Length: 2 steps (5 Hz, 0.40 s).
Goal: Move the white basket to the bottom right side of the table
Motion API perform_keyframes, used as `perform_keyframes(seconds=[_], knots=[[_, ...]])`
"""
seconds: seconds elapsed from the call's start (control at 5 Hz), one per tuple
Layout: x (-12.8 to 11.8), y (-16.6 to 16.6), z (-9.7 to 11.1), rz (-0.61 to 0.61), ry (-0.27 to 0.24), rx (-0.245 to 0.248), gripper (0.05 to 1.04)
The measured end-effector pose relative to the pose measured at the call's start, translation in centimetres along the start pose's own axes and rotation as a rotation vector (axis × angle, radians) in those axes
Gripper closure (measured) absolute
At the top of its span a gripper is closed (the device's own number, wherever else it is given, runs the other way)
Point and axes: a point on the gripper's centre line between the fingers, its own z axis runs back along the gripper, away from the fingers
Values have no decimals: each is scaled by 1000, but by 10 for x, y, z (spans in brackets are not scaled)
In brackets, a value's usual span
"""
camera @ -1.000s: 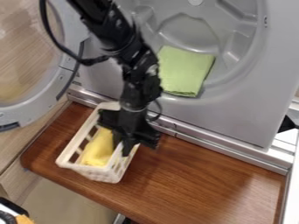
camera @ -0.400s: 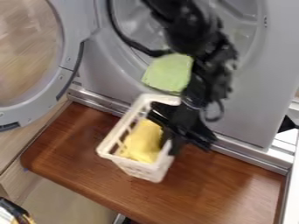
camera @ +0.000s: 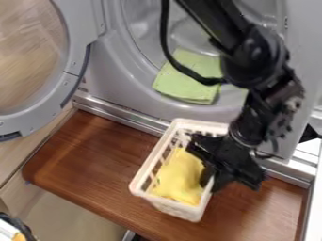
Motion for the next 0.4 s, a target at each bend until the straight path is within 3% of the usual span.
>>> perform_keyframes(seconds=[0.2,0.4], knots=[[-18,-23,-5,13,27,-15,994],[-23,-34,-6,-3,11,0,994]])
